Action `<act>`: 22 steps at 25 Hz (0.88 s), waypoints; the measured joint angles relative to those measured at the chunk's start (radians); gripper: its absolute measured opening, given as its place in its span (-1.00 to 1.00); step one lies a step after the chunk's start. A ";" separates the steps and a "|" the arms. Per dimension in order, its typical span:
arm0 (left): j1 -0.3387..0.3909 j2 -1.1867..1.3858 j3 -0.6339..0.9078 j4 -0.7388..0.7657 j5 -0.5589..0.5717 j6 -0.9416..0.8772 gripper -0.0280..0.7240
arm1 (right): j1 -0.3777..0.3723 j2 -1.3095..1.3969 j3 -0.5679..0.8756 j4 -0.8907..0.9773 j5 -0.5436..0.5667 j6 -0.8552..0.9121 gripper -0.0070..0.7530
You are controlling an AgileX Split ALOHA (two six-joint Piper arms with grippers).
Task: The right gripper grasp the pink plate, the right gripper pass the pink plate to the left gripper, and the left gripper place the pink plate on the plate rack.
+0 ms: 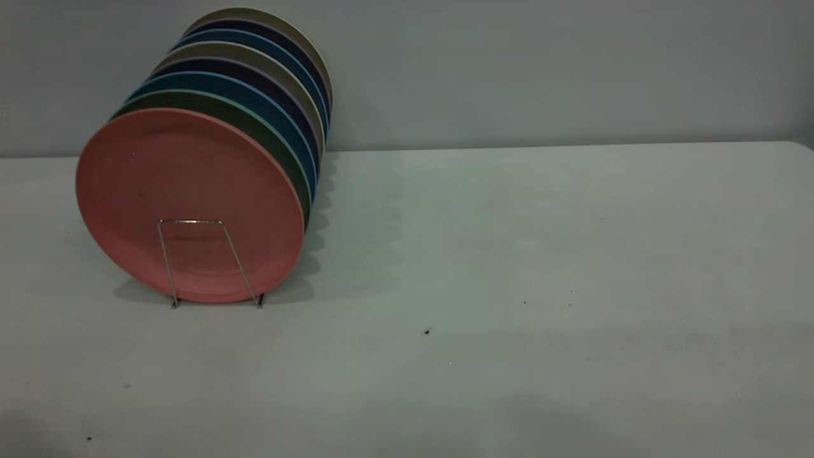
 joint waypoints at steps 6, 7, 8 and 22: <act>0.000 -0.196 0.225 0.112 0.000 -0.276 -0.07 | 0.105 0.000 0.001 -0.012 0.000 0.017 -0.28; 0.000 -0.239 0.275 0.118 0.000 -0.307 -0.05 | 0.118 0.000 0.001 -0.013 0.000 0.019 -0.28; 0.000 -0.283 0.336 0.119 0.000 -0.330 -0.02 | 0.132 0.000 0.001 -0.014 0.000 0.020 -0.28; 0.000 -0.778 0.720 0.120 -0.063 -0.366 0.27 | 0.168 0.000 0.001 -0.015 0.000 0.023 -0.07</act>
